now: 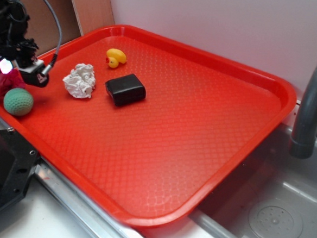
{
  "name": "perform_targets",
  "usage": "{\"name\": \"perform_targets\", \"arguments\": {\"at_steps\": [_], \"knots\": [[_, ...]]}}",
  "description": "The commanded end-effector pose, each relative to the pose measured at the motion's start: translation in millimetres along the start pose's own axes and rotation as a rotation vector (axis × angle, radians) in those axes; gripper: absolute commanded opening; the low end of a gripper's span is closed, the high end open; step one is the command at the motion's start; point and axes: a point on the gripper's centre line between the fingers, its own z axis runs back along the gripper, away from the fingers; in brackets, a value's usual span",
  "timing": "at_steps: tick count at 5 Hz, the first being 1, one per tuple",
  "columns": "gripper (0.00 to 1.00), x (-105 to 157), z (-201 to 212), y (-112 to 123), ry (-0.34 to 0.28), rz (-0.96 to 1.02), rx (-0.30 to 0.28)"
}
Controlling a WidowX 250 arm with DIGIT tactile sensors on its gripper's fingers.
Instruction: Grab the red paper.
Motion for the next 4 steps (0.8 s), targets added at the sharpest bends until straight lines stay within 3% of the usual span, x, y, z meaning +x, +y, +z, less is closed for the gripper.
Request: {"name": "perform_targets", "arguments": {"at_steps": [1,2,3,4], "knots": [[0.00,-4,-18,-13,0.143,-0.048,0.096],[0.00,-6,-4,-15,0.154,-0.079,0.103],[0.00,0,18,-23,0.116,-0.093,0.094],[1.00,13,69,-36,-0.011,-0.122,0.064]]}}
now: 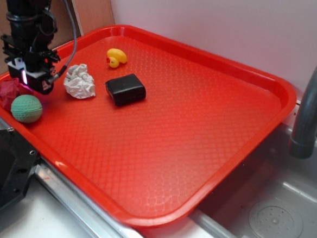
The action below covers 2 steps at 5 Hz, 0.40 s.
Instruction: Grab the red paper.
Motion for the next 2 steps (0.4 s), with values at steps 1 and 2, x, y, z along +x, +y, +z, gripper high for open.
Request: {"name": "perform_targets", "arguments": {"at_steps": [1,2], "knots": [[1.00,-4,63,8,-0.161,0.009,-0.015],[1.00,-20,43,26,-0.104,0.073,-0.006]]}}
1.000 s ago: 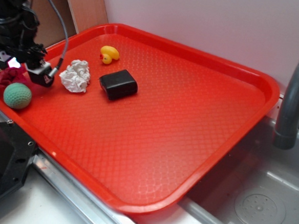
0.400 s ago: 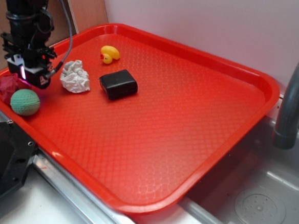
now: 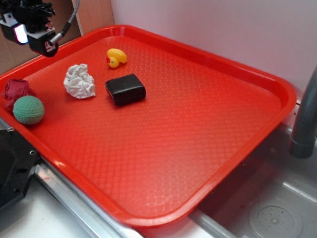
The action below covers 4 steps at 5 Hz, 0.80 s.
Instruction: Grab the red paper.
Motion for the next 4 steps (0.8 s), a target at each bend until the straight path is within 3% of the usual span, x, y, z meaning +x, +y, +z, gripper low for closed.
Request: {"name": "perform_targets", "arguments": {"at_steps": [1,2,4], "knots": [[1.00,-30,-24,31,0.072,0.124,0.018],[1.00,-38,-40,27,0.089,0.214,-0.013],[1.00,-37,-79,5,0.166,0.175,-0.099]]}}
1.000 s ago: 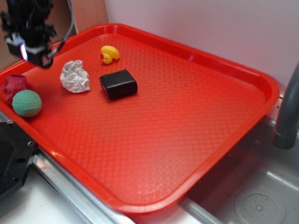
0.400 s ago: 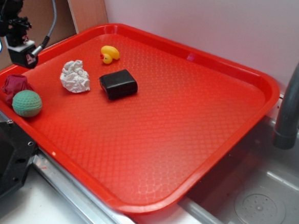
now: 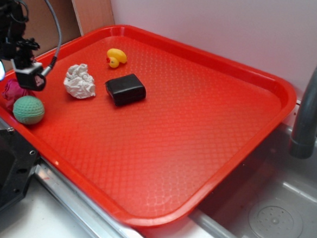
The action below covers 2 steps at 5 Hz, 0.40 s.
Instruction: Grab the red paper.
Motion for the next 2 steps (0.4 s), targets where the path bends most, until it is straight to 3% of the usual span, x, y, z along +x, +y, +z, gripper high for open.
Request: {"name": "perform_targets", "arguments": {"at_steps": [1,2], "knots": [[0.93,-7,-32,-10,0.080,-0.052,0.019],[0.00,-39,-36,35,0.076,-0.021,0.025]]}}
